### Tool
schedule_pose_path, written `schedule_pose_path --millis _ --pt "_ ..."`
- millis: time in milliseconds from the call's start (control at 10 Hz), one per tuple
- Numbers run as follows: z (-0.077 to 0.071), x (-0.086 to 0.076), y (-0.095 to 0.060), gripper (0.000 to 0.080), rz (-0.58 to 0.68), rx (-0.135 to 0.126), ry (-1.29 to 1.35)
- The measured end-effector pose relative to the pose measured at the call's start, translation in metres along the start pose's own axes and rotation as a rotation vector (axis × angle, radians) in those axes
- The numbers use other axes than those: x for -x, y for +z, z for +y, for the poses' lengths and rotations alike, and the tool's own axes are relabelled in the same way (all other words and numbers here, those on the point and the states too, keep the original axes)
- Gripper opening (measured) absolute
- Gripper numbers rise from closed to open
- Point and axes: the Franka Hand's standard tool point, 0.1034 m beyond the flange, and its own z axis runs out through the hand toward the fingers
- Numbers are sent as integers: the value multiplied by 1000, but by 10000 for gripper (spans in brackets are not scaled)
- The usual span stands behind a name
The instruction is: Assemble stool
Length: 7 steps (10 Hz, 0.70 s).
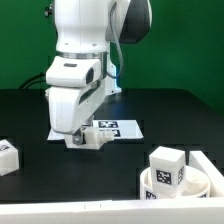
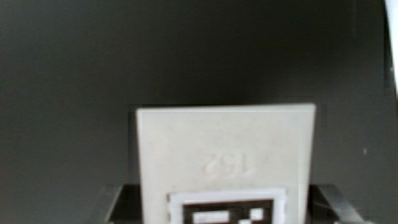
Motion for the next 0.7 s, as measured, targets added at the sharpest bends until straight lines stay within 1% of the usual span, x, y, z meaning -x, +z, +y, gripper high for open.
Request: schedule_pose_path --millis 100,300,500,600,700 --pt "0 2 0 330 -4 0 -30" --pt "0 2 1 330 -15 1 -194" --pt "-4 -11 1 330 -32 3 -542" --pt "-6 -10 3 330 -28 18 -633" --pt "-7 -7 3 331 -31 11 -635"
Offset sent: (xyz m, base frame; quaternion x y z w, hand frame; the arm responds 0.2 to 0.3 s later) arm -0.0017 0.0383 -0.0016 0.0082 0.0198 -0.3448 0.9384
